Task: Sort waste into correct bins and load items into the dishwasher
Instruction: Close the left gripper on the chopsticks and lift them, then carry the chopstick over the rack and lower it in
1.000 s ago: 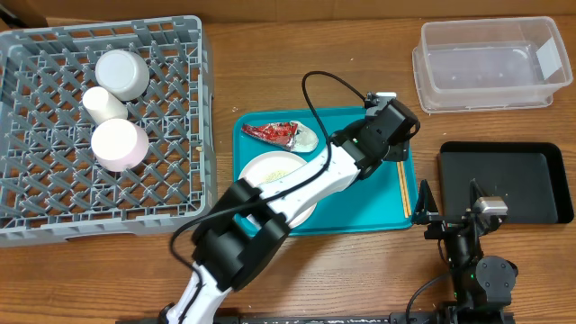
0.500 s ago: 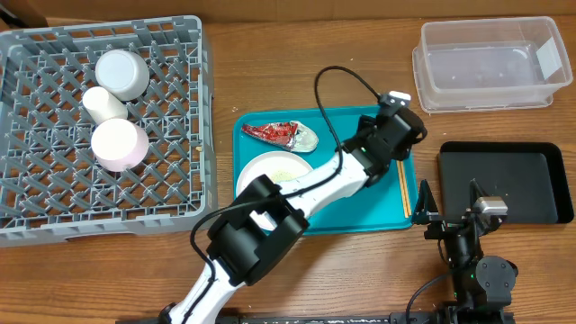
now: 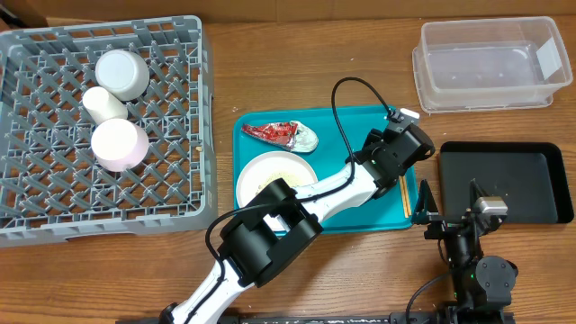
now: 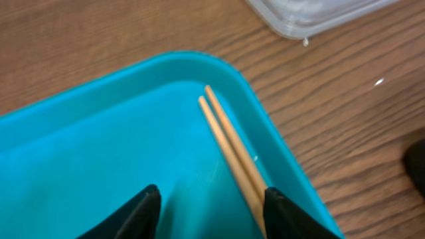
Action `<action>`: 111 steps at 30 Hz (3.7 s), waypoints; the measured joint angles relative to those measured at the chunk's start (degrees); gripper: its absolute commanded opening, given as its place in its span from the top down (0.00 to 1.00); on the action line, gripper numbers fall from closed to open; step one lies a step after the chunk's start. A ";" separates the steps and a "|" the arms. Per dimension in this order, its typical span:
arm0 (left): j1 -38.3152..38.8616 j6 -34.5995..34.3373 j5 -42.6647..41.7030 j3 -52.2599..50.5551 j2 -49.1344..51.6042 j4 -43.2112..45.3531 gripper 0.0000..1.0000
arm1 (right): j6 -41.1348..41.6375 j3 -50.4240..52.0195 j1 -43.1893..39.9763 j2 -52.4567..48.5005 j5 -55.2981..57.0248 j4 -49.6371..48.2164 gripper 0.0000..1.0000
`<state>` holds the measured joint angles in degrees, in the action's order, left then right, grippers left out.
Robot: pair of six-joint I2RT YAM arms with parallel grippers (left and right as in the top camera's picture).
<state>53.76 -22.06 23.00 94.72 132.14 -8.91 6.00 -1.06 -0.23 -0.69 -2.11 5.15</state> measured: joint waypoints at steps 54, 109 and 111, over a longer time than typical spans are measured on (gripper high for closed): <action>3.06 -18.51 1.73 0.00 0.15 -3.80 0.53 | -0.02 0.00 0.00 0.00 0.02 0.00 0.00; -10.12 -12.28 2.78 0.76 -21.57 -34.05 0.96 | -0.02 0.00 0.00 0.00 0.02 0.04 0.00; -13.70 -10.56 2.75 0.76 -23.61 -37.70 0.96 | -0.02 0.00 0.00 0.00 0.02 0.00 0.00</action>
<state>40.05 -32.62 25.76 95.48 108.53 -46.61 5.98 -1.06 -0.23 -0.69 -2.09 5.15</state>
